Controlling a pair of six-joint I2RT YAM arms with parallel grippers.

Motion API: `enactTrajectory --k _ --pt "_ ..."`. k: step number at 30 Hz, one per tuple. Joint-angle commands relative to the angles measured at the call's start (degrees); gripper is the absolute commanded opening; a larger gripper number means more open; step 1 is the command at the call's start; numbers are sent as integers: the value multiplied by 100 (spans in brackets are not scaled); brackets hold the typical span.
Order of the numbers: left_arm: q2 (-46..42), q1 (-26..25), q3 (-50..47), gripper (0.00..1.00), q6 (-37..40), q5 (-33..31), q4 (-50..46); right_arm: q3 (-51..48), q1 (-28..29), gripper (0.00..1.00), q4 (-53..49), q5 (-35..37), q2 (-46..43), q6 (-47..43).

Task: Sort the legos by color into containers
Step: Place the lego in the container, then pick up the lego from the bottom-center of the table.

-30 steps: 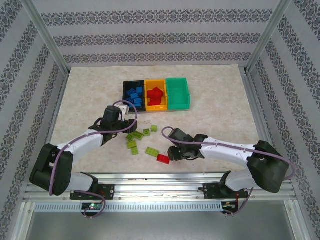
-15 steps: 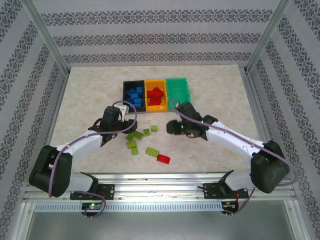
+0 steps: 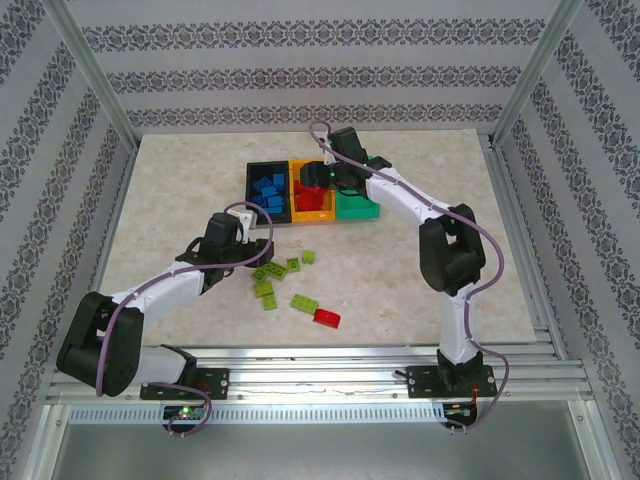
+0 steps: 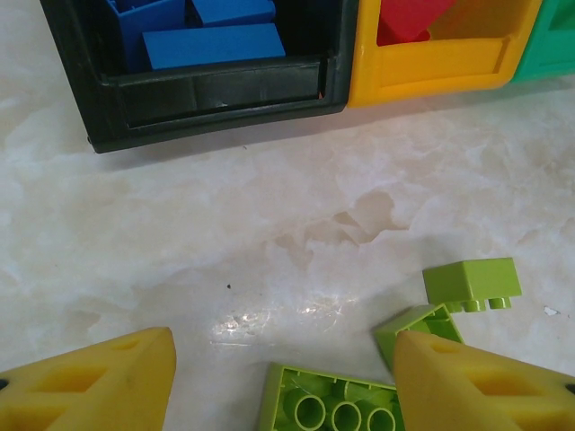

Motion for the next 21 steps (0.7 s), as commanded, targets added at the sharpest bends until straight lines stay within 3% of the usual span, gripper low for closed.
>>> enactTrajectory --k 1,12,21 --pt "-154 84 -70 65 29 -59 161 -132 11 60 -168 -211 -210 -139" --pt "-185 92 -112 65 4 -38 204 -2872 659 62 -360 -242 -2196 -949" --pt "-220 89 -137 65 6 -78 221 -3987 1740 64 -1463 42 -3059 -1557"
